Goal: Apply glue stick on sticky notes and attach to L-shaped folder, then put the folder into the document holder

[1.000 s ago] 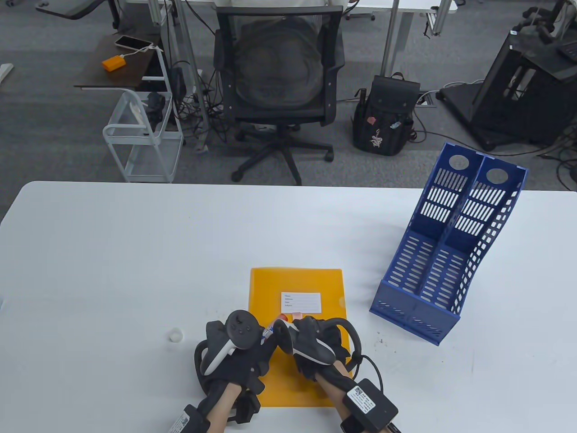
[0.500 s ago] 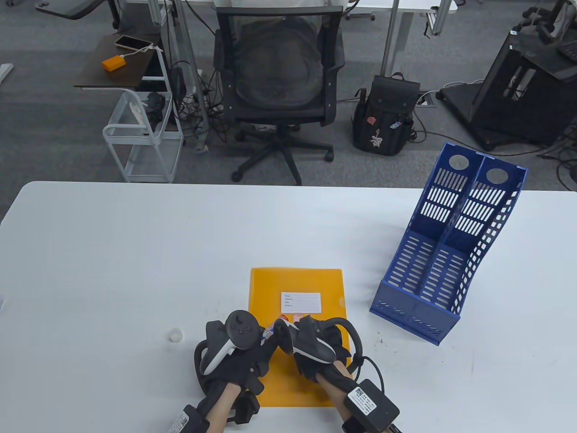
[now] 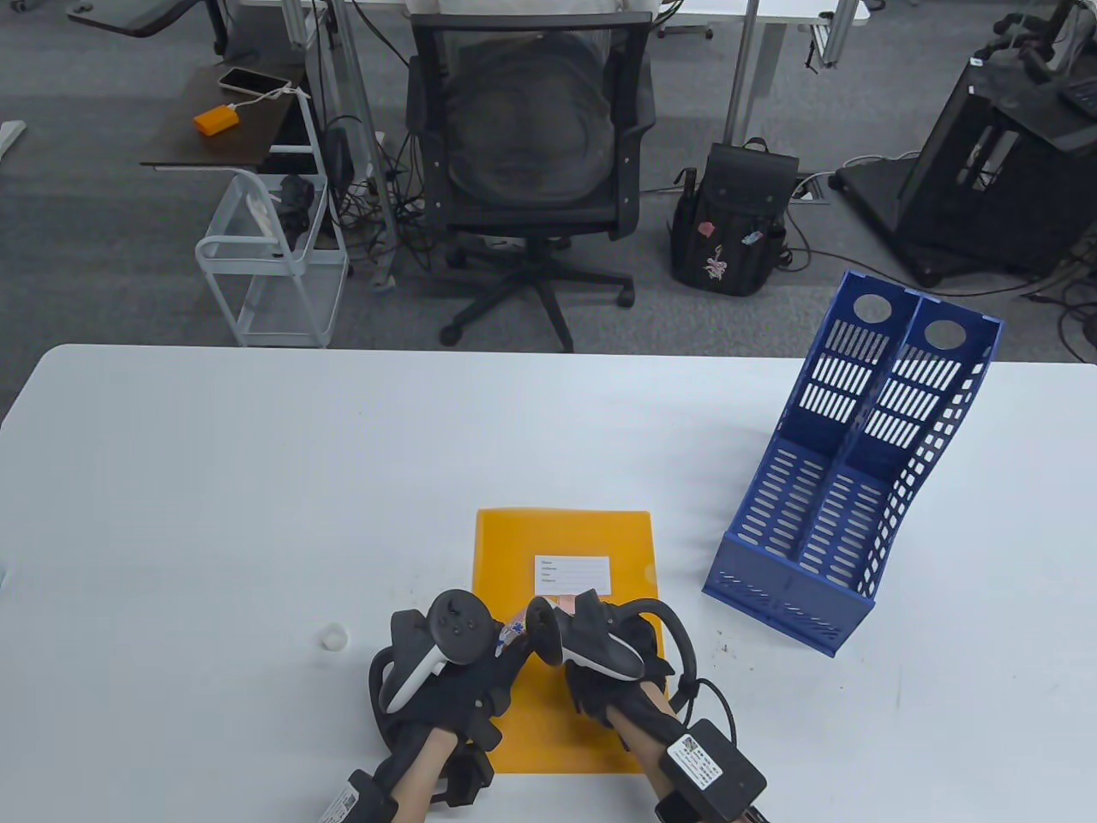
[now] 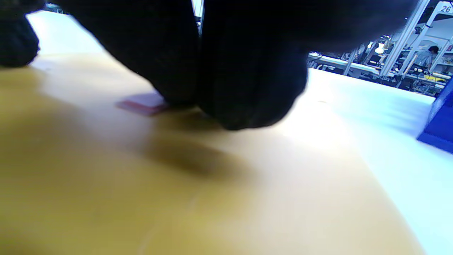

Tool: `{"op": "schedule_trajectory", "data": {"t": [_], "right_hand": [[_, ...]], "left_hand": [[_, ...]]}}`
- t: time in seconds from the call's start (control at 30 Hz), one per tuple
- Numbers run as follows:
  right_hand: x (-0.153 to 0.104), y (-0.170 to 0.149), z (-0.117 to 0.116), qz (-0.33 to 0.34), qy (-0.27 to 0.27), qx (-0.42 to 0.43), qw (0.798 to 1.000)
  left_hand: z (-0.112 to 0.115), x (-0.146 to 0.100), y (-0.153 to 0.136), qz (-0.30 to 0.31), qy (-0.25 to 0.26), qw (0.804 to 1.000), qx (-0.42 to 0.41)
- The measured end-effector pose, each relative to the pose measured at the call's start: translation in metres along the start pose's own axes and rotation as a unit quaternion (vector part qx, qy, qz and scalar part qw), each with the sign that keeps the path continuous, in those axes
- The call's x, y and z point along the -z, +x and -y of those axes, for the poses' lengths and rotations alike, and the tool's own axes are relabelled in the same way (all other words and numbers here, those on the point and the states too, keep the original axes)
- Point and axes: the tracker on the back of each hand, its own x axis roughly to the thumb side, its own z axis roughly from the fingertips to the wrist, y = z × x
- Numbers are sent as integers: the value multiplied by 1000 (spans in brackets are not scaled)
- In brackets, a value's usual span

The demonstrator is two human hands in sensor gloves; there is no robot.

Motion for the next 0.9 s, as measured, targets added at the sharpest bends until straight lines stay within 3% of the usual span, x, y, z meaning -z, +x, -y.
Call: {"op": "schedule_trajectory", "data": {"t": [0.33,0.53,0.63,0.9], "right_hand": [[4,-10,-2,-9,-2,39,999],[8,-5,-2,-6,-15,5,1000],[9,-2,-1,-6,-5,-34,999],[20,-9,-3,-22,75,-10,997]], "left_hand": [[0,0,-1,3,-1,1000,-3],[-1,0,-1,4,-1,1000,-3],[-1,0,-1,4,-3,1000,-4],[-1,-1,-2,-1,-6,1000,-8]]}}
